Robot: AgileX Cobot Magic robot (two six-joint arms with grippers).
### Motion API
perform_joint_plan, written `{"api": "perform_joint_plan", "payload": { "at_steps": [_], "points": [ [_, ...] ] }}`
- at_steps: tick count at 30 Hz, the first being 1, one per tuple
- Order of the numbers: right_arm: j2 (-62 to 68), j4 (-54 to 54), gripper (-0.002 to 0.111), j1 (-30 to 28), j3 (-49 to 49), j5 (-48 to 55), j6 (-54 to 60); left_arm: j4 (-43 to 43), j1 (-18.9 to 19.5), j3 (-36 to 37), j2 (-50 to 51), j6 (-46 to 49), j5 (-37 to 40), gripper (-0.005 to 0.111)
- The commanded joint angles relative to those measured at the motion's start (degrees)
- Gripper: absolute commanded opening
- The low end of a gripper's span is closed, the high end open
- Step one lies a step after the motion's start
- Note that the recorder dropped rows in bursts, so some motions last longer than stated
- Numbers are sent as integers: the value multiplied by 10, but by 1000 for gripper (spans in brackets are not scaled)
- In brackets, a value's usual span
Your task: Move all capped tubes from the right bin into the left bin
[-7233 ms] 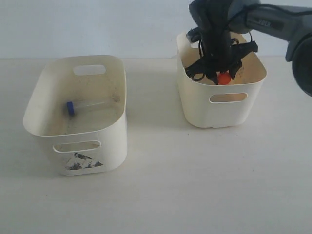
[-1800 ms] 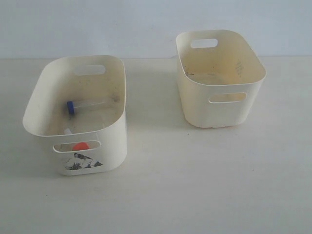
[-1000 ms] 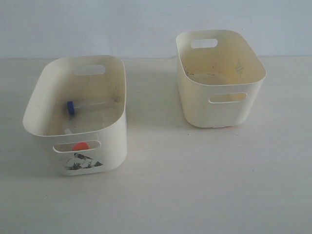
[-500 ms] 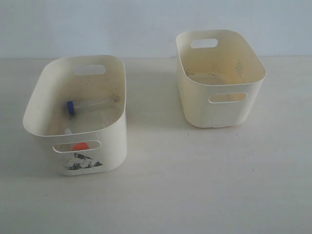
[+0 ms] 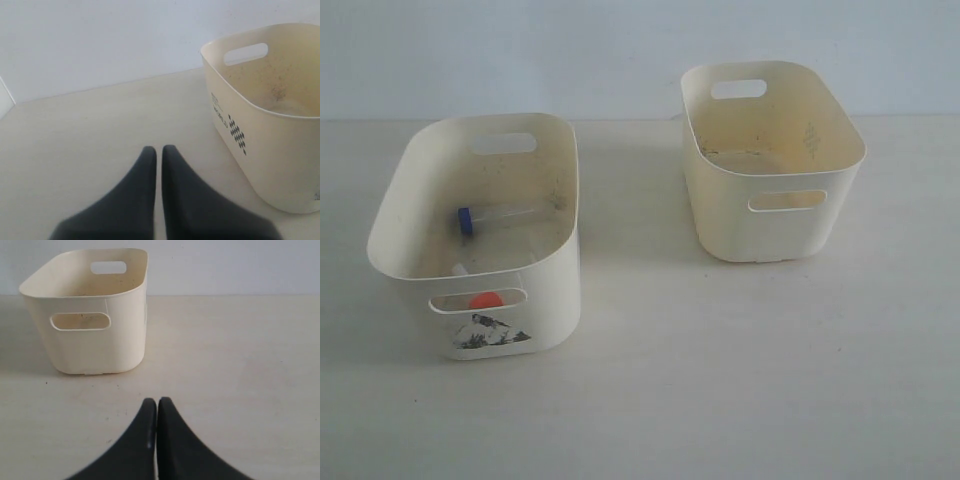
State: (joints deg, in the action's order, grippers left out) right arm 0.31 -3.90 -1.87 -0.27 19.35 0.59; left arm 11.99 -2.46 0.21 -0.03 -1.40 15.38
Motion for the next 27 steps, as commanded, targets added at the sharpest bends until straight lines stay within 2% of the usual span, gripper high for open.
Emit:
{"api": "perform_joint_plan", "payload": {
  "at_steps": [1,27],
  "points": [
    [-3,2,0,-5,3,7,-11,-2,-1,-2,0,-8,-4,4],
    [-3,1,0,-5,3,6,-16,-2,-1,-2,0,-8,-4,4]
  ]
}}
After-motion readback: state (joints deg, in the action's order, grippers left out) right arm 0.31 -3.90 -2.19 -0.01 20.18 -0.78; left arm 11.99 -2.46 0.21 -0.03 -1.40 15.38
